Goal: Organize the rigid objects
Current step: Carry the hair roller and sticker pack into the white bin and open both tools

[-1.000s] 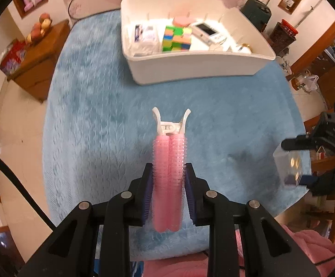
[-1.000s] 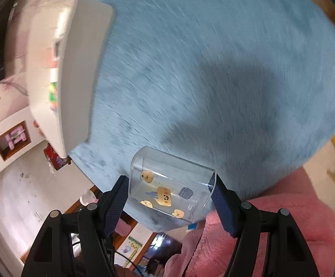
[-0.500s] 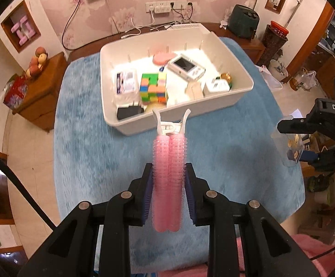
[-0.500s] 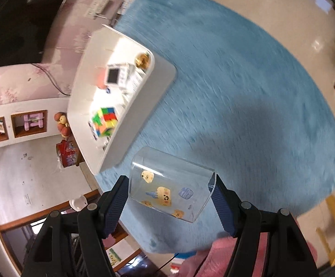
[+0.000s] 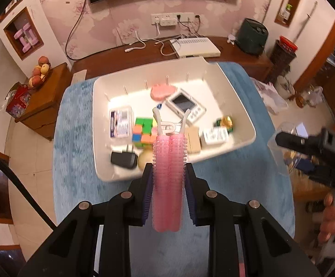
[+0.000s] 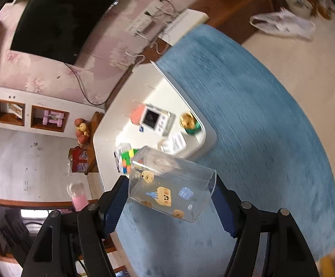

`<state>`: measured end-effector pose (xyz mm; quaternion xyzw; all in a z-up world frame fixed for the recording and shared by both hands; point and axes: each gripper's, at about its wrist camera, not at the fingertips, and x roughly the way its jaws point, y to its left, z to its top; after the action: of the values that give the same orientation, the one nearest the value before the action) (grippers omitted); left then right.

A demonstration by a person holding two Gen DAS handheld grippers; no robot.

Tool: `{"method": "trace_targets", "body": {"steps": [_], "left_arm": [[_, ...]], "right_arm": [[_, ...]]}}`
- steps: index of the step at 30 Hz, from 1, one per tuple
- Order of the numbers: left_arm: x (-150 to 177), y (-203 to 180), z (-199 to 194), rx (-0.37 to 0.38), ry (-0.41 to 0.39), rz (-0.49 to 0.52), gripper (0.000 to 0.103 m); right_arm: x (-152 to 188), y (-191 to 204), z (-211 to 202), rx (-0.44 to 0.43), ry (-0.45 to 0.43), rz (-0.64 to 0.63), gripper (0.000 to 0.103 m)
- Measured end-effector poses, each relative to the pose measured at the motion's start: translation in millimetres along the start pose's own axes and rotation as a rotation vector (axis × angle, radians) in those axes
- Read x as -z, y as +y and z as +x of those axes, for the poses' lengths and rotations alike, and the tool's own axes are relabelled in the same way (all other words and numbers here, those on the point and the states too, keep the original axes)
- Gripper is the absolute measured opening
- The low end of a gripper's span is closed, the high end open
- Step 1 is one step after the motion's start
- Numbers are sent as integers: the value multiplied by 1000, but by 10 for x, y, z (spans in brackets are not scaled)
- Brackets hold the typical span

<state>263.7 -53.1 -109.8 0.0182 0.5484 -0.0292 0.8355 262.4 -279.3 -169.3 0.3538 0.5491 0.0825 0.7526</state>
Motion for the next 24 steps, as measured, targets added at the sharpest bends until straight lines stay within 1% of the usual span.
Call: {"method": "trace_targets", "body": {"steps": [7, 13, 20, 24], "left_arm": [[-363, 39, 219, -7, -25, -63, 28], [-564, 75, 511, -7, -22, -74, 28], [-645, 161, 822, 9, -18, -126, 28], [-660, 180, 955, 22, -15, -141, 28]], "right_arm": [[-244, 155, 132, -7, -75, -129, 71], [-378, 280, 355, -8, -139, -249, 71], [-458, 349, 655, -21, -179, -386, 71], [-486, 355, 783, -23, -186, -436, 72]]}}
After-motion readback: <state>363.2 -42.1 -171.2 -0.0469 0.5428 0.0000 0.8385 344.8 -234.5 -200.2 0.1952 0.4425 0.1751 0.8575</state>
